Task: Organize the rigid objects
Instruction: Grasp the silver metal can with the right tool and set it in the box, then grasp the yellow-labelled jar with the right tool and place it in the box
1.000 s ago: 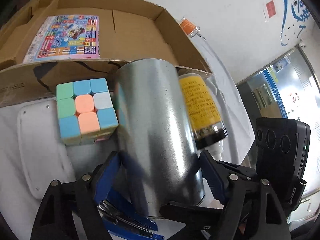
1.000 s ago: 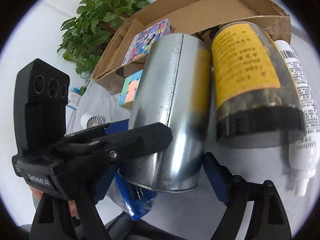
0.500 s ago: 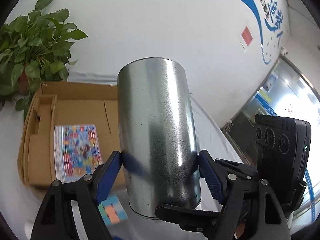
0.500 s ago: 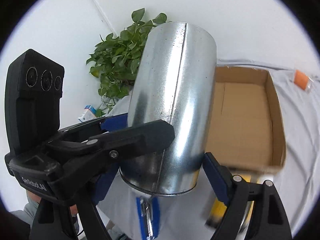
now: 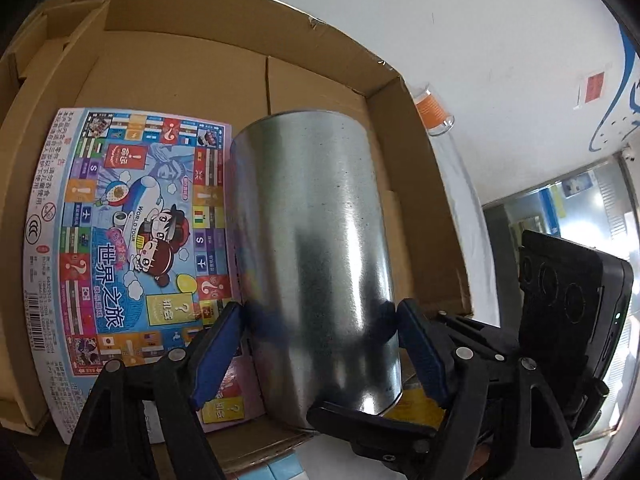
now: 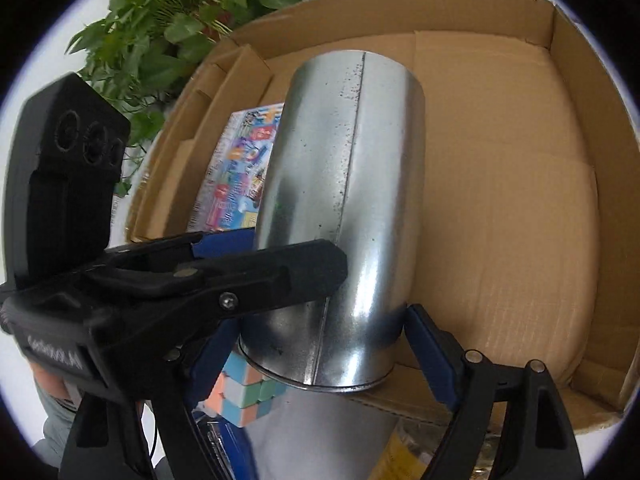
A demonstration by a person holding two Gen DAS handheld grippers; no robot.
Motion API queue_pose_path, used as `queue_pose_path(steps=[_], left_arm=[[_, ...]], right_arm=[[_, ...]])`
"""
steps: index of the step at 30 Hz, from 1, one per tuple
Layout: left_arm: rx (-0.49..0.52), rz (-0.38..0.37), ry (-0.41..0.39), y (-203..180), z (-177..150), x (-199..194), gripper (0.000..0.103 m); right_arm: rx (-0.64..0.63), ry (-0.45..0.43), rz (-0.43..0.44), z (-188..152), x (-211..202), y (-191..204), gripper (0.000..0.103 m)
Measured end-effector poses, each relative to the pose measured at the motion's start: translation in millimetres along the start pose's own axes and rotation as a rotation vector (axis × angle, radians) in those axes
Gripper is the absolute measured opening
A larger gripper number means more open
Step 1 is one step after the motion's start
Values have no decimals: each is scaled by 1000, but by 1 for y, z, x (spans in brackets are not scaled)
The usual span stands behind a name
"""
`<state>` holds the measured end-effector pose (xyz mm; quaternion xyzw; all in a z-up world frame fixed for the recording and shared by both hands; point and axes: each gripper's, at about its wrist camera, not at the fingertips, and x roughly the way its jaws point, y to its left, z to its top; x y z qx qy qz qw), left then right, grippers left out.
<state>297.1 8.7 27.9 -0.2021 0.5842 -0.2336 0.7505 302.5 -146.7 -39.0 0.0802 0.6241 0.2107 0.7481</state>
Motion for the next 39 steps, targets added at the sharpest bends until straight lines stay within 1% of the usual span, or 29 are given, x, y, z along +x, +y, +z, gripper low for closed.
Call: queue_pose_path(steps=[2, 5, 6, 7, 8, 10, 12, 13, 14, 16, 17, 18, 19, 20, 21, 22, 23, 24, 25, 26, 27, 28, 29, 31, 33, 34, 37, 39], left_arm=[[19, 31, 9, -6, 3, 1, 77], [28, 59, -3, -11, 3, -8, 79], [31, 85, -32, -12, 1, -18, 79], [37, 96, -61, -12, -5, -29, 79], [48, 92, -95, -7, -11, -40, 79], [89, 65, -159, -15, -34, -71, 80], [126, 55, -222, -22, -60, -97, 92], [143, 51, -268, -24, -74, -106, 97], [146, 43, -291, -26, -91, -112, 102], [140, 4, -266, -28, -108, -108, 102], [129, -42, -227, -30, -115, -98, 102], [118, -75, -198, -31, -118, -90, 102], [110, -102, -175, -33, -119, -82, 102], [106, -120, -148, -34, -123, -75, 102], [99, -128, -127, -34, -123, -69, 102], [85, -144, -104, -34, -123, -61, 102], [74, -164, -82, -32, -123, -56, 101], [73, -185, -79, -34, -121, -54, 101], [74, -187, -66, -34, -121, -52, 101], [79, -186, -55, -36, -120, -50, 101], [76, -161, -42, -36, -120, -47, 100], [71, -134, -26, -35, -121, -41, 99], [60, -91, 2, -33, -122, -35, 96], [44, -63, 31, -25, -130, -25, 90], [33, -70, 23, -23, -133, -26, 84], [47, -66, 11, -27, -135, -28, 83], [150, -40, -72, -54, -141, -56, 78], [230, -44, -143, -75, -138, -81, 78]], right_arm=[[34, -1, 8, 1, 0, -1, 84], [45, -12, -14, -9, -5, -1, 84], [44, -27, -19, -11, -11, -1, 84], [43, -47, -9, -15, -18, 1, 84], [41, -85, 18, -23, -35, 3, 84], [19, -163, 35, -46, -70, -3, 84], [-7, -236, 16, -72, -101, -10, 84], [-6, -265, -4, -85, -113, -16, 84], [7, -286, -36, -103, -122, -28, 84], [53, -269, -75, -124, -123, -49, 84], [78, -233, -73, -133, -116, -61, 79], [93, -191, -58, -139, -104, -69, 70], [98, -150, -53, -145, -93, -72, 67], [86, -121, -41, -147, -82, -67, 71], [59, -128, -38, -147, -75, -57, 73], [31, -122, -36, -148, -71, -49, 73], [-1, -103, -14, -147, -64, -36, 73], [-16, -89, 12, -155, -64, -32, 73], [-26, -79, 50, -155, -57, -25, 75], [-30, -63, 93, -155, -48, -19, 78], [-24, -42, 120, -155, -37, -14, 83], [-16, -31, 133, -156, -32, -15, 85], [-9, -20, 153, -157, -24, -13, 86], [0, -29, 165, -158, -20, -11, 87], [-8, -54, 145, -163, -26, -11, 86], [-1, -63, 137, -167, -28, -10, 86], [-1, -103, 134, -170, -43, -4, 86], [-29, -177, 117, -168, -69, 7, 86]])
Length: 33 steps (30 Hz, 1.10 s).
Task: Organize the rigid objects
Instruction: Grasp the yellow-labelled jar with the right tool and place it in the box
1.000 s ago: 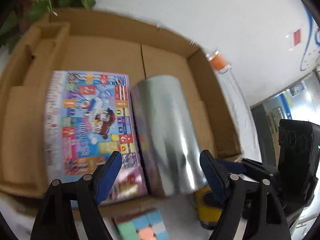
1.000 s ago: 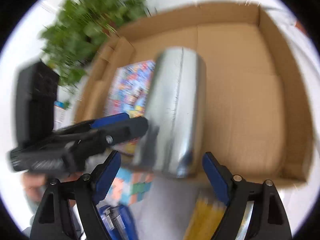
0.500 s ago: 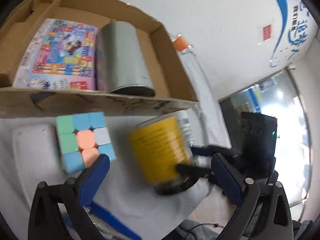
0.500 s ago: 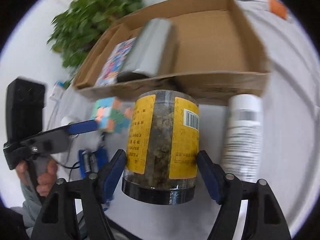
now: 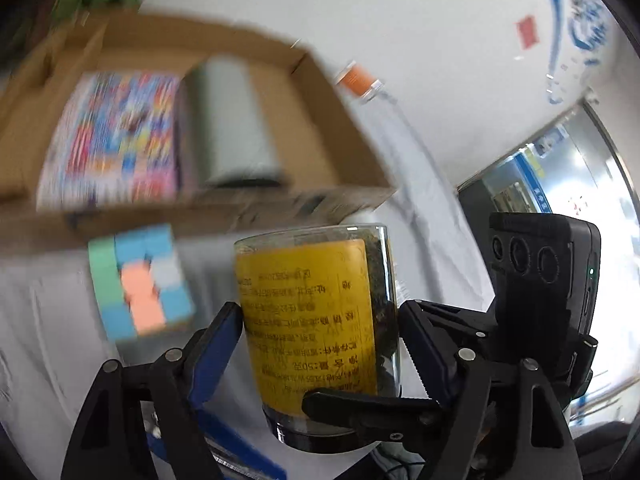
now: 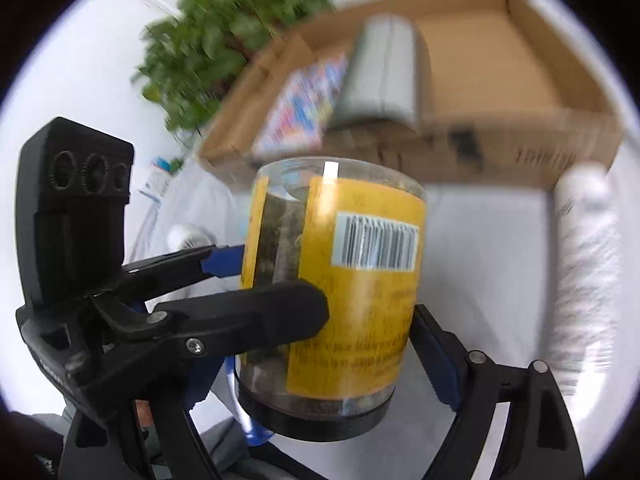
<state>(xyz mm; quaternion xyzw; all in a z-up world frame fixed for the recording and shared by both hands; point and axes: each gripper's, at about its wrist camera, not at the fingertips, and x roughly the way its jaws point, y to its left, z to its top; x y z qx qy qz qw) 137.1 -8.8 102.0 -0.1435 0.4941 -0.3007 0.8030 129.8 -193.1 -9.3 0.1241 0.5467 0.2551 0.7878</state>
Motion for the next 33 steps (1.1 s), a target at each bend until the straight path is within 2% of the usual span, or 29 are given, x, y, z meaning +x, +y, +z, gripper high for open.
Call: queue_pose_path(steps=[3, 6, 9, 13, 16, 18, 20, 24, 28, 29, 30, 33], left_arm=[[104, -14, -80, -31, 41, -20, 78], [154, -15, -105, -45, 87, -22, 77], [112, -28, -65, -35, 129, 3, 77], [10, -39, 25, -2, 153, 51, 77], [-69, -58, 87, 26, 149, 81, 73], [-56, -22, 104, 28, 148, 87, 61], [-41, -4, 99, 28, 148, 87, 62], [-2, 43, 46, 27, 139, 62, 62], [84, 111, -70, 13, 115, 10, 62], [115, 132, -103, 10, 105, -6, 66], [141, 159, -137, 7, 96, -20, 77], [214, 232, -234, 0, 68, -52, 96]], right_arm=[[-50, -124, -28, 25, -44, 9, 86], [-87, -187, -48, 64, -65, 9, 86], [-79, -166, -49, 105, -63, -11, 86], [-14, -78, -39, 128, -28, -51, 86], [23, -30, -83, 132, 2, -67, 86], [36, -8, -145, 132, 15, -74, 86], [69, 17, -174, 131, 23, -81, 86], [13, 43, -303, 125, 33, -65, 88], [-49, -28, -284, 107, 3, -47, 88], [-71, -68, -284, 94, -15, -41, 88], [-94, -100, -285, 81, -31, -39, 88], [-103, -162, -279, 44, -61, -45, 88]])
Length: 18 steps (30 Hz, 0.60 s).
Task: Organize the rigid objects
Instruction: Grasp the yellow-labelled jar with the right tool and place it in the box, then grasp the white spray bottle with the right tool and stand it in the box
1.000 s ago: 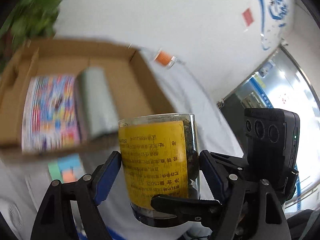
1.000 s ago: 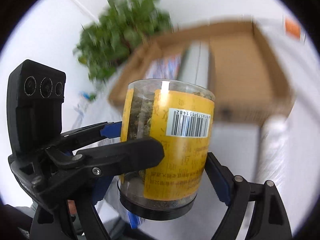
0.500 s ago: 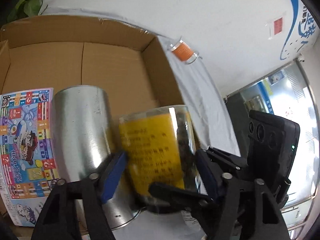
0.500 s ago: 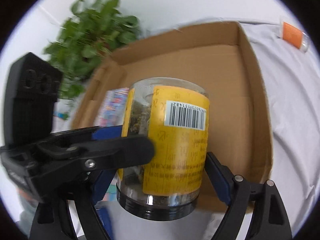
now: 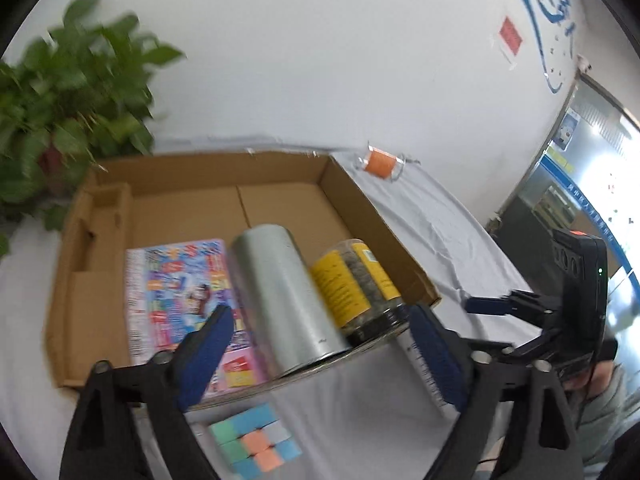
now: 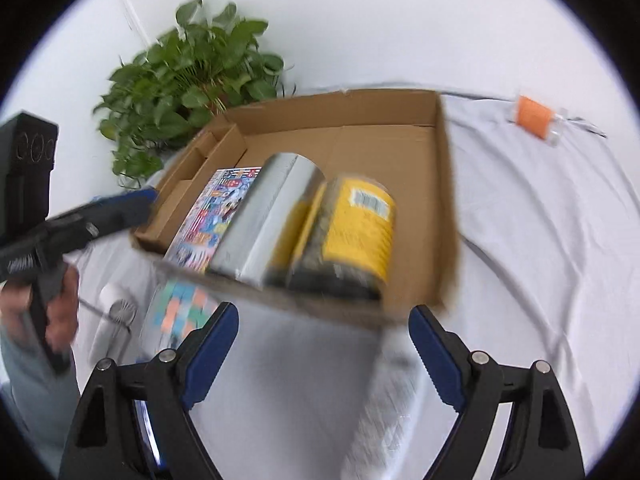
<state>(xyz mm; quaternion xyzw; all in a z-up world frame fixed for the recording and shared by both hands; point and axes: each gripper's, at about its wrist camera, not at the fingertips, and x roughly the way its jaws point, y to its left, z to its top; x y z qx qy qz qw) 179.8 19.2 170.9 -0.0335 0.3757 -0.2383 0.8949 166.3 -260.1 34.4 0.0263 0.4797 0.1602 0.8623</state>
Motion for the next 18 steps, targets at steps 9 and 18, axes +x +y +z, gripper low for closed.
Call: queue_pose_path(steps=[9, 18], left_arm=[[172, -25, 16, -30, -64, -25, 96], [309, -208, 139, -75, -76, 24, 95]], right_arm=[[13, 107, -186, -76, 39, -3, 52], [-459, 149, 152, -114, 35, 46, 44]])
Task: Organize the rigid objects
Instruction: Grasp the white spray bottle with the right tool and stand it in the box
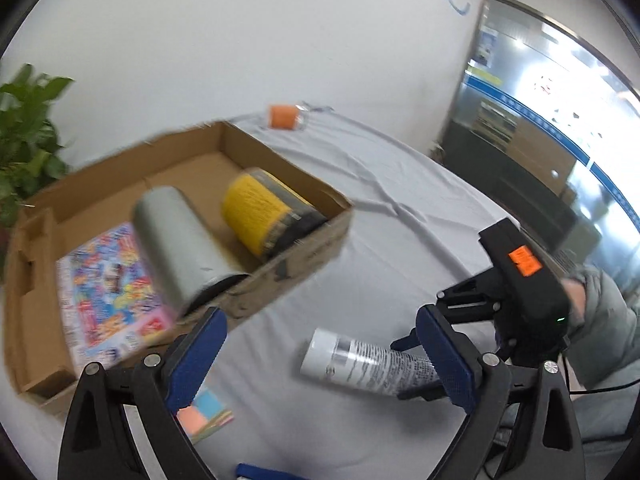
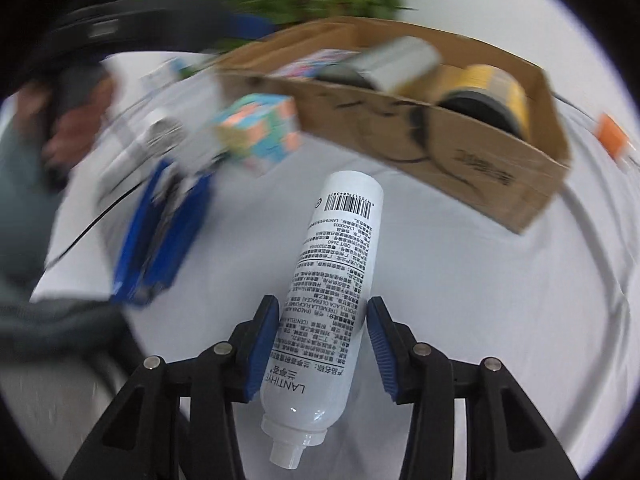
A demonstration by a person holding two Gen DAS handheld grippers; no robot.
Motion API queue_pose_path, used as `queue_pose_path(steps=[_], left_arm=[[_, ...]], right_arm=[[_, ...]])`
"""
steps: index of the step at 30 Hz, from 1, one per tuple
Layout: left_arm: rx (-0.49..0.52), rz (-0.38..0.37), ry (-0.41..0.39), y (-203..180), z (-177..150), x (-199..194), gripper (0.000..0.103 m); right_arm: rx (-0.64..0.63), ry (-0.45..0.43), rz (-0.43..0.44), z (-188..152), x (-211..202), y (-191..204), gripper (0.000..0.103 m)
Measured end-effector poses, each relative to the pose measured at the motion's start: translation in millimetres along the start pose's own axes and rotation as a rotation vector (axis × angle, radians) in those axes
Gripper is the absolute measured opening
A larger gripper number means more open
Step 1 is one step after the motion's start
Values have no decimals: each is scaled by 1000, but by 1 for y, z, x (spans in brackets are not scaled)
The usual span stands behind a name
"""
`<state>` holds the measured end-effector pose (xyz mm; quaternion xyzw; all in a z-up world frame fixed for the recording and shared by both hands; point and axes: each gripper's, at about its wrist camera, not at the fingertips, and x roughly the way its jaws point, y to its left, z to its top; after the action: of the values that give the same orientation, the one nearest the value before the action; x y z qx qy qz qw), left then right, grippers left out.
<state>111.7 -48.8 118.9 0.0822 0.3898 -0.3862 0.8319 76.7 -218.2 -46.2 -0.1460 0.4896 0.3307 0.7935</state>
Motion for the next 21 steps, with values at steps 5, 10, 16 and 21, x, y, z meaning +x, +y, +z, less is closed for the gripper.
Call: queue_pose_path(steps=[5, 10, 16, 21], left_arm=[[72, -120, 144, -20, -5, 55, 83], [208, -203, 291, -55, -16, 98, 68], [177, -146, 375, -65, -17, 105, 49], [127, -132, 413, -77, -37, 114, 44]], right_arm=[[-189, 88, -6, -27, -12, -6, 46], [-201, 121, -99, -34, -18, -24, 49], [-38, 62, -262, -34, -26, -48, 63], [370, -26, -259, -35, -42, -79, 63]])
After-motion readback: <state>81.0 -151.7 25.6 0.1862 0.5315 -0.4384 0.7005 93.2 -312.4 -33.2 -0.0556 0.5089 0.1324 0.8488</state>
